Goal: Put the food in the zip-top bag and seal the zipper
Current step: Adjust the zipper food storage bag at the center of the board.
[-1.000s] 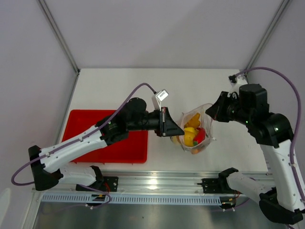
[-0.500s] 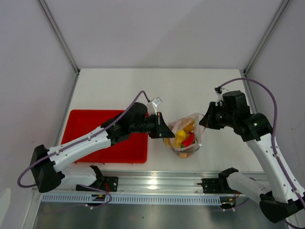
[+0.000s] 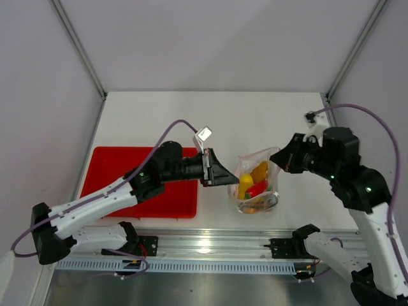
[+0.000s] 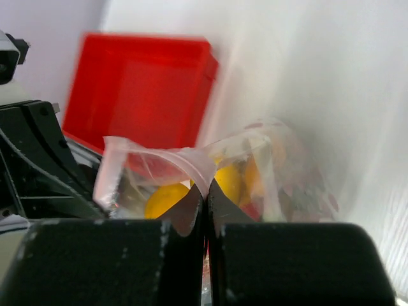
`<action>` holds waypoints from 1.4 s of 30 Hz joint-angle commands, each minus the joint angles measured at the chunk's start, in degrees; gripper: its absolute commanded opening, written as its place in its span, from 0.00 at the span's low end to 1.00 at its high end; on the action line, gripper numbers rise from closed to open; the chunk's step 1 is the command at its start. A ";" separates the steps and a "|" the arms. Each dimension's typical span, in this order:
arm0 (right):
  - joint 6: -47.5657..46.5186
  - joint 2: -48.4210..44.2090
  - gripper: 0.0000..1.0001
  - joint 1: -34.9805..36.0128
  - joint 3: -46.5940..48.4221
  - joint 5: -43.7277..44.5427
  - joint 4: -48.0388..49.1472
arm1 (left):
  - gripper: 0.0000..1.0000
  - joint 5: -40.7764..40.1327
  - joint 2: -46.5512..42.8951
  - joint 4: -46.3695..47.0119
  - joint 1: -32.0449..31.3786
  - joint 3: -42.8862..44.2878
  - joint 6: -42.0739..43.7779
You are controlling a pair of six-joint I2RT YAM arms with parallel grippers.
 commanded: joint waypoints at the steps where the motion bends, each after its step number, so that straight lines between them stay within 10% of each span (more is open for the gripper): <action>1: 0.21 5.50 0.00 -0.17 -7.22 -0.28 2.52 | 0.01 3.27 5.30 5.39 2.23 -6.25 -7.14; 11: -2.69 3.22 0.00 -0.17 6.03 -5.55 -0.02 | 0.01 -3.31 1.10 -5.94 -1.19 10.08 0.15; 26: -5.06 2.87 0.02 -0.17 -4.07 -9.33 2.17 | 0.01 -12.28 -7.26 0.38 -2.78 -4.15 -10.14; 35: -7.96 3.40 0.58 -0.17 -4.42 -12.23 0.86 | 0.01 -14.13 -7.26 -0.85 -2.69 -3.97 -9.34; 42: -11.83 -3.98 0.67 -0.17 -7.40 -20.13 -1.61 | 0.01 -15.01 -7.61 -1.91 -1.99 -2.13 -7.67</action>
